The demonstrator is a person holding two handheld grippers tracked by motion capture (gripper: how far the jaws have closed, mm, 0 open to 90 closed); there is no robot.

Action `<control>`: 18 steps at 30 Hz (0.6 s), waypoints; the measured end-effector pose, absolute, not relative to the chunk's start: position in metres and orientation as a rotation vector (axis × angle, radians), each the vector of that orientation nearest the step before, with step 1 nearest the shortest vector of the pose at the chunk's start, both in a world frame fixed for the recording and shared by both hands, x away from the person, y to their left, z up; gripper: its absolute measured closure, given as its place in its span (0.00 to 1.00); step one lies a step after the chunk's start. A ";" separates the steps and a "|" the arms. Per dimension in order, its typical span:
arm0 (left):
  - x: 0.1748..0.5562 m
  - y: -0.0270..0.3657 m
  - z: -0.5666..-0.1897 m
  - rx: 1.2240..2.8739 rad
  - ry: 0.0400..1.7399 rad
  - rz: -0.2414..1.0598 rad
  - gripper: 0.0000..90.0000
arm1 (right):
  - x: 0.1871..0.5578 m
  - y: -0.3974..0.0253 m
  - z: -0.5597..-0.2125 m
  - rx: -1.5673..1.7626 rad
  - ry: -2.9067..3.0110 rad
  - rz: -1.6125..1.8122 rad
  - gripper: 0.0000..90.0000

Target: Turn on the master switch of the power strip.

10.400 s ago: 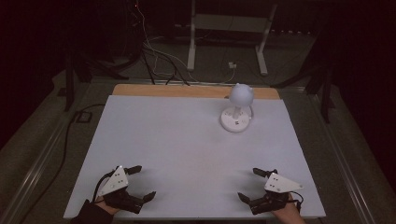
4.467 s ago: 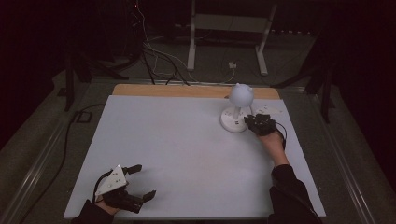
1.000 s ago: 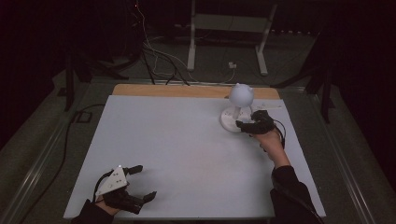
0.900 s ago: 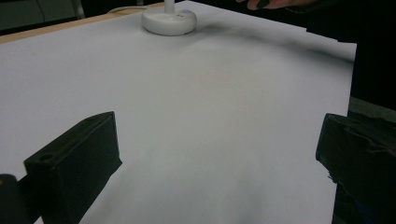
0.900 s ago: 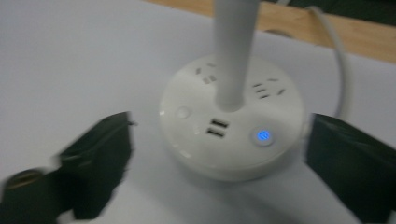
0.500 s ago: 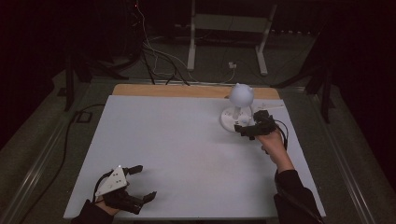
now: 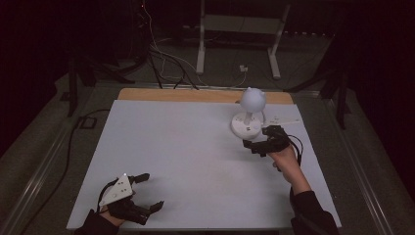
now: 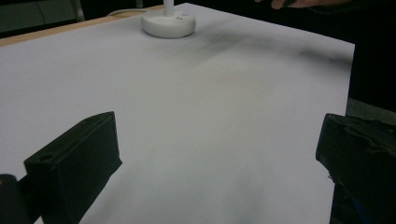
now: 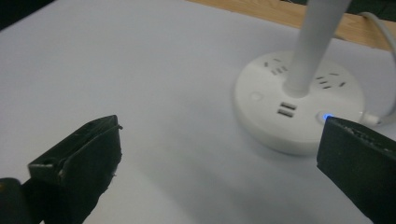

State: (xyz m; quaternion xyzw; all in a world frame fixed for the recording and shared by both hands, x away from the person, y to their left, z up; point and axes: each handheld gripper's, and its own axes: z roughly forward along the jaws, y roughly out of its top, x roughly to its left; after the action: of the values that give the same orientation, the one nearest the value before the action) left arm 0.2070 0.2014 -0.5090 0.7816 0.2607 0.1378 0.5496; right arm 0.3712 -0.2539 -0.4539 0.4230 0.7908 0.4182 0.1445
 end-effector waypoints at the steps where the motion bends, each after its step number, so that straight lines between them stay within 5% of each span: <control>1: 0.207 0.201 -0.509 1.851 0.615 0.326 0.00 | 0.368 -0.253 -0.454 1.211 2.284 1.207 0.00; 18: 0.207 0.202 -0.508 1.850 0.615 0.325 0.00 | 0.313 -0.256 -0.473 1.090 2.317 1.318 0.00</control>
State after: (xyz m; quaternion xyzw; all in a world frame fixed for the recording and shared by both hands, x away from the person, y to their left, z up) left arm 0.2071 0.2018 -0.5084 0.7816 0.2597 0.1372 0.5503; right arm 0.3134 -0.2556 -0.4731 0.3754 0.7976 0.4538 0.1303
